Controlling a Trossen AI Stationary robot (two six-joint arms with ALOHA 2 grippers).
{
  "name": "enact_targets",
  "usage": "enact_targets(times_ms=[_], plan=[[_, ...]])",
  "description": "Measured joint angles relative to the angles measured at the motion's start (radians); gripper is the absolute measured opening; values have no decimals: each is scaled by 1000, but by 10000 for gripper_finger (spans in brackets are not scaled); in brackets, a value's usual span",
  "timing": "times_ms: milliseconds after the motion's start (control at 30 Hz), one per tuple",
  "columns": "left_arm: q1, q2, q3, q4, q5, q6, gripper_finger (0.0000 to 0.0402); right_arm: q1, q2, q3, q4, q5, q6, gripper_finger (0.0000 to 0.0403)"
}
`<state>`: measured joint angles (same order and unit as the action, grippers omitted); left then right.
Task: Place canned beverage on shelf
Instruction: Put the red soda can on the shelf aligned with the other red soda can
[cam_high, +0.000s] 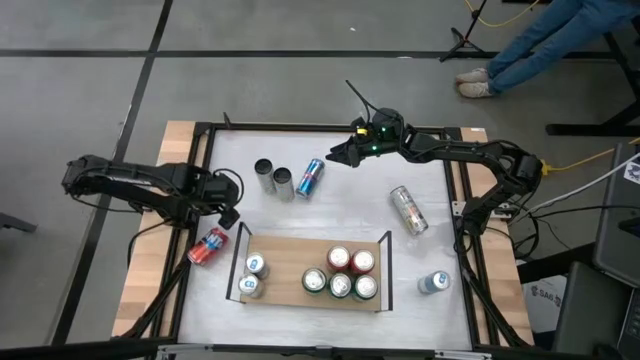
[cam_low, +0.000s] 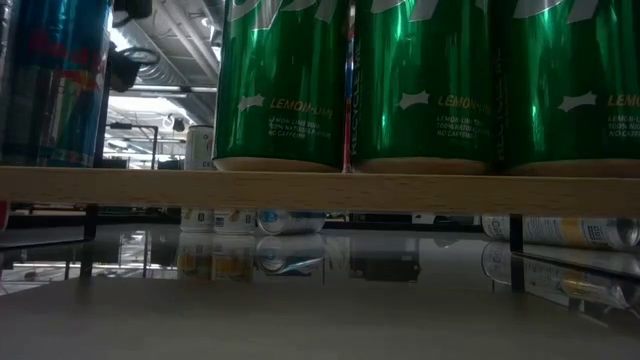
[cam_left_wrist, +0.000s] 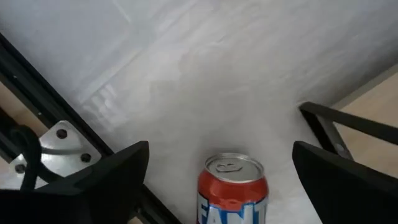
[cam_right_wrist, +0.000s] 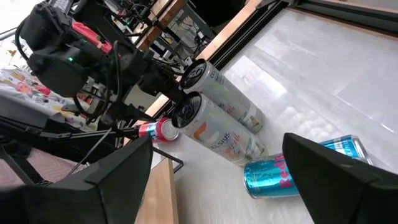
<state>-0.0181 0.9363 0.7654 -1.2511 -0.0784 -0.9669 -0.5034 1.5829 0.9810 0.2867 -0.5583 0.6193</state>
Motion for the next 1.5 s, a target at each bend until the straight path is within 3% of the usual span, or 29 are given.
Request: enact_targets(times_ms=[467,667,1133,1500], plan=[[0,-1,4,41,-4,-21,388,0,0,0,-8,1,-29,347],[-4,-1,4,34,85,-27,388,0,0,0,-29,1,-30,347],[-152,105,10,14,215,-132,388,0,0,0,-59,1,-53,347],[-213,131,11,15,246,-242,388,0,0,0,-59,1,-53,347]])
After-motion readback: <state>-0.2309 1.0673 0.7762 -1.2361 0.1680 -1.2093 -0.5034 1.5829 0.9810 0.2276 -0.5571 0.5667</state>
